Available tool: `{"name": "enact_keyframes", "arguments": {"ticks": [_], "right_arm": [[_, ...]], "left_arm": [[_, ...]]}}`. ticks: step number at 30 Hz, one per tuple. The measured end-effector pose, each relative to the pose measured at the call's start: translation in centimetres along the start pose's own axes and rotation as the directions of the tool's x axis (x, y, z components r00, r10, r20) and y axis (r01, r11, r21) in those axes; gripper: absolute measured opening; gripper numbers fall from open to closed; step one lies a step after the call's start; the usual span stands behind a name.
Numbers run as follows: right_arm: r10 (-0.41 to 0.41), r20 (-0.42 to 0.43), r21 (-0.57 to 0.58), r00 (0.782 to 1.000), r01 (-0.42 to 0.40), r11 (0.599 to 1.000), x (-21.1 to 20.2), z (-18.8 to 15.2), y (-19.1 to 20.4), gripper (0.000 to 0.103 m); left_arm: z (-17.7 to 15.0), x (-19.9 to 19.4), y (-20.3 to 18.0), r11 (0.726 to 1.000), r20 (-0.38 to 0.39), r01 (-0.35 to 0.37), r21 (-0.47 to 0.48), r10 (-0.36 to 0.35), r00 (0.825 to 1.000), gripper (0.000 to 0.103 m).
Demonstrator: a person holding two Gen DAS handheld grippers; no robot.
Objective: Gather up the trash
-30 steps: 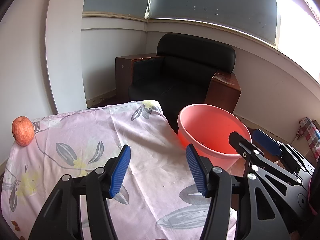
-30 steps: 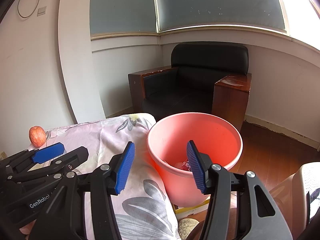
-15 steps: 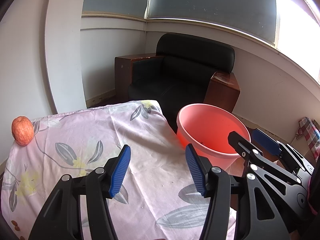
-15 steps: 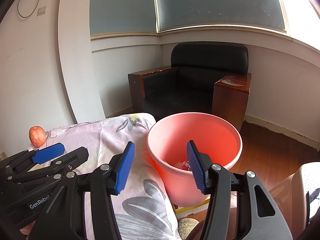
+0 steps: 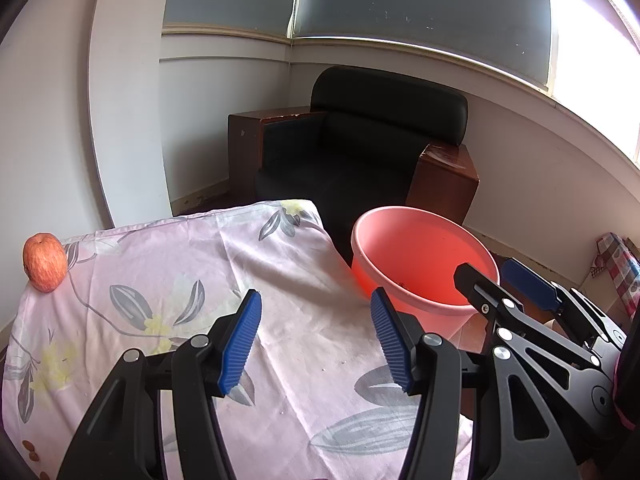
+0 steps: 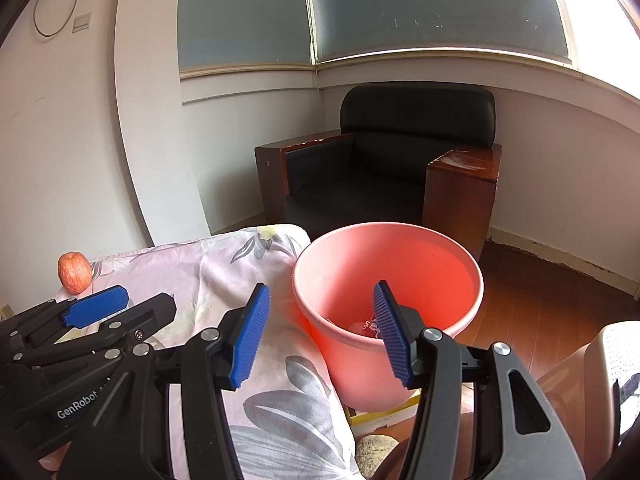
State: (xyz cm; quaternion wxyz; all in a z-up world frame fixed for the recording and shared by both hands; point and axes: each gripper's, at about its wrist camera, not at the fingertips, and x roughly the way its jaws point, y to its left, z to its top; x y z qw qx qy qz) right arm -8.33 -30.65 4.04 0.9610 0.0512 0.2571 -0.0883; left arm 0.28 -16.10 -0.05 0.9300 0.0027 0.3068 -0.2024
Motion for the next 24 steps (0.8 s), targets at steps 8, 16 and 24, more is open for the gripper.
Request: {"name": "enact_keyframes", "arguments": {"ticks": [8, 16, 24], "right_arm": [[-0.001, -0.002, -0.001, 1.000, 0.001, 1.000, -0.03, -0.05, 0.01, 0.055], [-0.002, -0.002, 0.000, 1.000, 0.002, 1.000, -0.09, -0.15, 0.06, 0.055], [0.003, -0.008, -0.008, 1.000, -0.003, 1.000, -0.06, -0.38, 0.34, 0.055]], "left_arm": [[-0.03, -0.02, -0.03, 1.000, -0.001, -0.002, 0.002, 0.002, 1.000, 0.056], [-0.06, -0.07, -0.05, 1.000, -0.001, 0.000, 0.000, 0.000, 1.000, 0.055], [-0.35, -0.17, 0.31, 1.000, -0.010, -0.010, -0.014, 0.010, 1.000, 0.055]]}}
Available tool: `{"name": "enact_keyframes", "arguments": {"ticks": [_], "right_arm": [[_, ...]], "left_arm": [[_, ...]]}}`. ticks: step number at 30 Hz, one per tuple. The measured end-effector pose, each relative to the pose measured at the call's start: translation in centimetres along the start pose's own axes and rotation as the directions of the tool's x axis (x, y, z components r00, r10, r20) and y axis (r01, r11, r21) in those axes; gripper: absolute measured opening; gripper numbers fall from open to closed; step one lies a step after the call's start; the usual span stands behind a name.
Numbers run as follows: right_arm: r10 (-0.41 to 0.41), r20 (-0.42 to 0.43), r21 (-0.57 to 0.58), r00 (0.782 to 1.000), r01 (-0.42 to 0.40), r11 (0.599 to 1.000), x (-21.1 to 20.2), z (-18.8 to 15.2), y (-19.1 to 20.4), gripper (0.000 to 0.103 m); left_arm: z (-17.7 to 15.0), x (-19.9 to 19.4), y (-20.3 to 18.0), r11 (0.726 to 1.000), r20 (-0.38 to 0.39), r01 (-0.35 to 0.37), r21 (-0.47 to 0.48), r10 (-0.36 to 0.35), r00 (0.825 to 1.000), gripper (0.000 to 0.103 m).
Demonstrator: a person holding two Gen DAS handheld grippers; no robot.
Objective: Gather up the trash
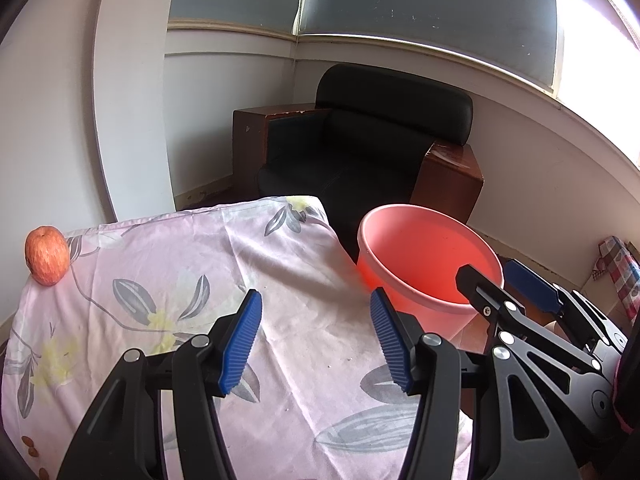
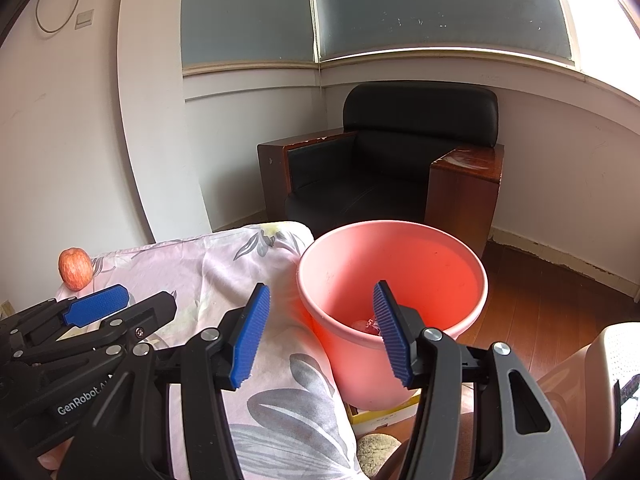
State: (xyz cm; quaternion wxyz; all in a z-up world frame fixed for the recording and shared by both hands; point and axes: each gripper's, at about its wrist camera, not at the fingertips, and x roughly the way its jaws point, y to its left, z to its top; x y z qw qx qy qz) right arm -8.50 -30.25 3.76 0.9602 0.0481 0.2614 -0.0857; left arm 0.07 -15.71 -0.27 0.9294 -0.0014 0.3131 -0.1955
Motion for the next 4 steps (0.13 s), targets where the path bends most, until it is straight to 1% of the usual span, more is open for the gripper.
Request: {"name": "enact_keyframes", "arguments": {"ticks": [4], "right_arm": [[0.007, -0.004, -0.009, 1.000, -0.007, 1.000, 0.03, -0.10, 0.24, 0.055]], "left_arm": [[0.00, 0.02, 0.61, 1.000, -0.003, -0.003, -0.010, 0.003, 1.000, 0.056]]}}
